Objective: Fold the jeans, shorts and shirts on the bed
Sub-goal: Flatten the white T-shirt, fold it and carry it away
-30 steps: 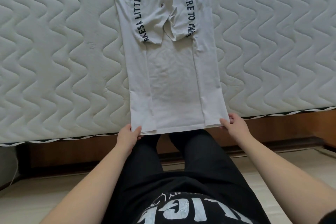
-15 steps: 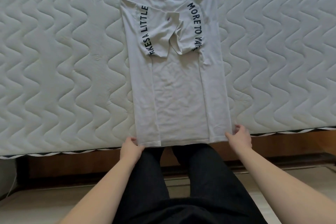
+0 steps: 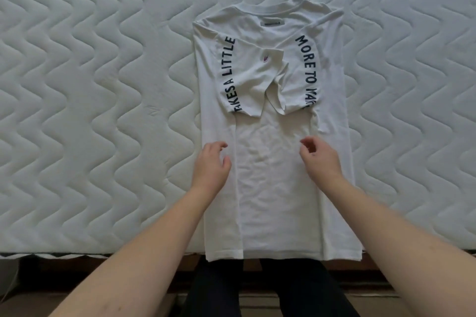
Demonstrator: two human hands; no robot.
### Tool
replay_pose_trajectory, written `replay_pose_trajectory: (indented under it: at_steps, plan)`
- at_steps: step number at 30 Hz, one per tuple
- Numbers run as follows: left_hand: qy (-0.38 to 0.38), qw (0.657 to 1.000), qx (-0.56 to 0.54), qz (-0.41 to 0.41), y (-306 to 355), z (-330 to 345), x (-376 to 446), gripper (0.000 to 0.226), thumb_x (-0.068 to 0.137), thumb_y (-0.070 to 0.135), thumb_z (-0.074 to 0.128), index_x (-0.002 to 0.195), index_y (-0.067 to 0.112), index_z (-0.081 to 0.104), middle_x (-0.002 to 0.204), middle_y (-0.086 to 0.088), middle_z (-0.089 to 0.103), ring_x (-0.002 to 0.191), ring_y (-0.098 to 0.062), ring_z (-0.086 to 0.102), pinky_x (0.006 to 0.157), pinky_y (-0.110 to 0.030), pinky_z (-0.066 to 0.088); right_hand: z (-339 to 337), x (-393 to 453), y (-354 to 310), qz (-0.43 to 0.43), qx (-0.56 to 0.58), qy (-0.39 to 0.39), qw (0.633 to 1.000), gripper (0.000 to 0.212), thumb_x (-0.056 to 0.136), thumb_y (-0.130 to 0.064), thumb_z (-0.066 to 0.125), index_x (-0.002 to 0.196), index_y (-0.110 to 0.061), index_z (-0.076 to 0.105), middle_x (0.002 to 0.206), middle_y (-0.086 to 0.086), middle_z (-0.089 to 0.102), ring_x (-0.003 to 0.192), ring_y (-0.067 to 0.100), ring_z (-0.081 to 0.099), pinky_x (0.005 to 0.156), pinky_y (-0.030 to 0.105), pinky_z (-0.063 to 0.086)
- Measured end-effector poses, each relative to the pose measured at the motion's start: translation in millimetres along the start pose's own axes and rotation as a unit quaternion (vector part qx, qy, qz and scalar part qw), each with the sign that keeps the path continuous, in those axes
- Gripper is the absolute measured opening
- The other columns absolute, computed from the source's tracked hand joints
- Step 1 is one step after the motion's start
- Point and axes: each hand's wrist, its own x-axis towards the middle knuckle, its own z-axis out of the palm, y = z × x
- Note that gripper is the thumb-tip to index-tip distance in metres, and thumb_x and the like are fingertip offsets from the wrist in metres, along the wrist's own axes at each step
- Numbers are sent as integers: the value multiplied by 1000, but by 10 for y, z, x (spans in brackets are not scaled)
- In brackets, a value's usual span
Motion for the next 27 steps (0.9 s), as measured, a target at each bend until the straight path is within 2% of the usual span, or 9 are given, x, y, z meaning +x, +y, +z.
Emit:
replay_pose_trajectory:
  at_steps: [2, 6, 8, 12, 16, 18, 21, 24, 27]
  plan:
    - [-3, 1000, 14, 25, 61, -71, 241, 39, 88, 8, 58, 126, 5, 58, 122, -16, 58, 115, -32, 53, 102, -37, 36, 119, 160, -259, -17, 18, -19, 1000, 24, 93, -23, 57, 114, -17, 66, 101, -1, 66, 90, 13, 58, 81, 25, 41]
    - [-20, 997, 42, 59, 113, -198, 679, 45, 90, 12, 56, 135, 6, 52, 133, -14, 52, 123, -31, 48, 107, -39, 35, 252, 536, -714, -35, 58, -6, 998, 27, 92, -24, 57, 118, -22, 62, 99, -7, 64, 90, 11, 59, 80, 24, 43]
    - [-22, 995, 57, 74, 125, -257, 878, 49, 91, 14, 55, 139, 7, 48, 140, -11, 48, 127, -29, 45, 109, -38, 33, 263, 775, -909, -45, 47, 10, 998, 35, 91, -24, 58, 126, -18, 57, 112, -3, 63, 98, 13, 58, 84, 25, 41]
    - [-39, 993, 75, 86, 136, -369, 1310, 55, 96, 21, 51, 148, 11, 36, 155, -10, 32, 141, -25, 31, 116, -34, 21, 226, 1280, -1251, -73, -20, 73, 994, 53, 90, -26, 58, 140, -14, 46, 136, 7, 52, 128, 25, 45, 108, 41, 35]
    - [-71, 987, 110, 90, 148, -453, 1764, 61, 99, 27, 47, 153, 12, 25, 161, -9, 20, 147, -23, 19, 120, -36, 17, 242, 1708, -1525, -41, -105, 33, 993, 63, 92, -37, 57, 147, -18, 33, 144, 8, 44, 136, 28, 35, 112, 46, 30]
    - [-67, 985, 128, 91, 171, -514, 2009, 62, 99, 29, 46, 154, 14, 22, 162, -7, 16, 148, -22, 15, 120, -39, 17, 284, 1869, -1603, -7, -159, 34, 987, 56, 91, -40, 59, 139, -19, 42, 135, 10, 51, 130, 31, 41, 107, 45, 34]
    - [-53, 983, 152, 91, 230, -618, 2400, 64, 98, 32, 45, 154, 14, 19, 163, -7, 12, 149, -22, 13, 120, -40, 15, 320, 1954, -1635, 6, -161, 78, 984, 32, 89, -34, 60, 120, -26, 62, 120, 5, 62, 121, 30, 47, 100, 40, 31]
    - [-58, 977, 183, 95, 306, -731, 2748, 68, 97, 32, 45, 155, 11, 15, 163, -10, 9, 150, -24, 10, 121, -37, 9, 382, 1821, -1576, -113, -183, 150, 965, 20, 90, -32, 61, 102, -26, 75, 111, 2, 64, 113, 30, 45, 96, 37, 26]
    - [-69, 970, 210, 101, 332, -822, 2978, 68, 97, 31, 43, 155, 9, 16, 163, -11, 11, 150, -24, 10, 121, -35, 7, 456, 1574, -1574, -240, -144, 186, 942, 17, 90, -27, 66, 100, -20, 77, 113, 2, 69, 110, 30, 54, 99, 39, 30]
